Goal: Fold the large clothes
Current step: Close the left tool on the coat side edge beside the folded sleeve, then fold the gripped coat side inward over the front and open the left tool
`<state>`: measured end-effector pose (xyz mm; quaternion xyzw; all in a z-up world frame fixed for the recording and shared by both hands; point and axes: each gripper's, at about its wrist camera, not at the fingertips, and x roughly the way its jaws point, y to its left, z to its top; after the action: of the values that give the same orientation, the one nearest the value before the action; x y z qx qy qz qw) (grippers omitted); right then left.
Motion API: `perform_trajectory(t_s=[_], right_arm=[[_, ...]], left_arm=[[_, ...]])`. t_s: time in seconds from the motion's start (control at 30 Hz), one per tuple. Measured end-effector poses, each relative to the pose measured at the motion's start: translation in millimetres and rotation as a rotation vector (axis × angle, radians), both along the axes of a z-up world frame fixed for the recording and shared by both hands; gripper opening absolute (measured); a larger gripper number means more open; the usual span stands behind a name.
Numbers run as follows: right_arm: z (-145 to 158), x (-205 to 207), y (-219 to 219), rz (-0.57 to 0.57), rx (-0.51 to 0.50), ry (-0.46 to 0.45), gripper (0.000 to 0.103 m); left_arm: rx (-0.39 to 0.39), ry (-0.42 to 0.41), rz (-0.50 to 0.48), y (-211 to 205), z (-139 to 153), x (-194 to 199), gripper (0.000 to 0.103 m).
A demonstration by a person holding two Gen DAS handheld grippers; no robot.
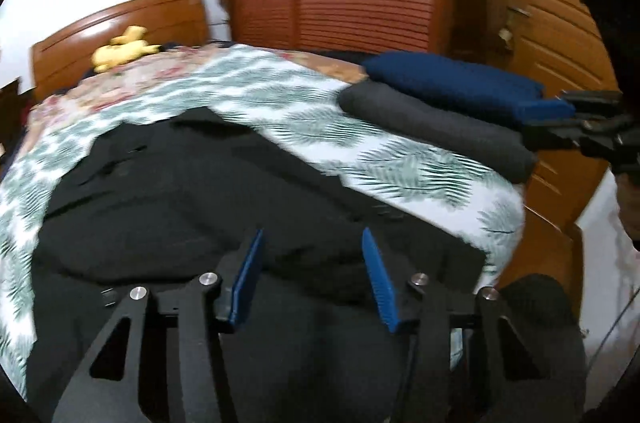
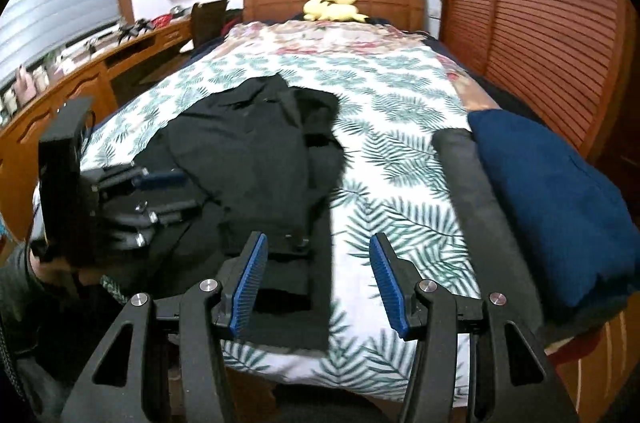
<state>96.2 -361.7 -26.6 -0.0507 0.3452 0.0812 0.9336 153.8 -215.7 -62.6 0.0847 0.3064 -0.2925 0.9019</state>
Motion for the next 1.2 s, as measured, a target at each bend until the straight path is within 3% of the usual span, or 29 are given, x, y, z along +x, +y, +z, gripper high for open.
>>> perform_trajectory(t_s=[0.2, 0.4, 0.53, 0.6, 0.63, 0.67, 0.73, 0.97, 1.2], right_arm=[[-0.2, -11.5, -18.0, -0.057, 0.024, -0.012, 0.055], [-6.1, -16.6, -24.3, -0.071, 0.055, -0.019, 0.055], [-11.8, -20.1, -24.2, -0.075, 0.092, -0.014, 0.055], [-14.7, -21.8, -24.6, -0.074, 0.095, -0.003, 0.055], [-16.3, -21.2, -24.5, -0.073, 0.093, 0.001, 0.055], [-17.6, -21.6, -23.7, -0.072, 0.094, 0.004, 0.055], [-19.4, -19.4, -23.8, -0.071, 0.103, 0.009, 0.055], [-25.9, -11.4, -2.9, -0.055, 0.121, 0.003, 0.055], [-32.1, -0.5, 34.4, -0.013, 0.122, -0.016, 0.055]], left_arm=[[0.021, 0.080, -0.128, -60.4, -19.5, -9.7, 0.051], [0.114, 0.139, -0.158, -92.1, -43.8, -6.1, 0.051], [0.204, 0.144, -0.144, -103.1, -61.1, 1.2, 0.051], [0.207, 0.136, -0.149, -101.4, -63.8, 1.3, 0.047], [0.199, 0.141, -0.151, -97.4, -63.0, 0.7, 0.025], [0.187, 0.145, -0.140, -92.6, -60.6, 1.0, 0.015], [0.141, 0.143, -0.123, -80.2, -51.0, -1.4, 0.010], [-0.035, 0.005, 0.046, 13.9, 23.2, -17.1, 0.008], [-0.079, -0.096, 0.250, 113.0, 65.8, -24.7, 0.008]])
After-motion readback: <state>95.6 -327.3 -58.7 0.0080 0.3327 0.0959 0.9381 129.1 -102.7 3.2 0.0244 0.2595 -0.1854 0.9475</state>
